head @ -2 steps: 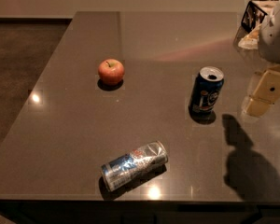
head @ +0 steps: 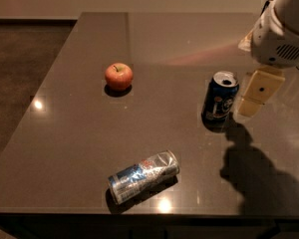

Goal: Move apple near redbull can

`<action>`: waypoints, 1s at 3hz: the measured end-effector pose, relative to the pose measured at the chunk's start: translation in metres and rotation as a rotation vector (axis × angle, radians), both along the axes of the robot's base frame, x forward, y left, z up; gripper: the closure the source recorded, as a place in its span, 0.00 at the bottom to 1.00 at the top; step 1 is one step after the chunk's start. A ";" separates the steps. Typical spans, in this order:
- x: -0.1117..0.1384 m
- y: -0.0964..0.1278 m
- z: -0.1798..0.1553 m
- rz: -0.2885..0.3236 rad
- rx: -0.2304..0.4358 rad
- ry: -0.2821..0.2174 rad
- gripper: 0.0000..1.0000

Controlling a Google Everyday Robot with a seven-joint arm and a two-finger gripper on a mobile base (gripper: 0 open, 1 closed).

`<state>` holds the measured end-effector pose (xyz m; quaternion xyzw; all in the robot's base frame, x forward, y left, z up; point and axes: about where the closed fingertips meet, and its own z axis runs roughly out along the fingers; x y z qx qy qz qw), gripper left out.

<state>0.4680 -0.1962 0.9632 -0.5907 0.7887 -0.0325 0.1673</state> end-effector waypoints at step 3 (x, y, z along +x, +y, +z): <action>0.061 0.063 -0.018 -0.020 0.103 0.050 0.00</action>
Offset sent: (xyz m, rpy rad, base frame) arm 0.0666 0.0655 -0.0182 0.1053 0.0579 -0.0162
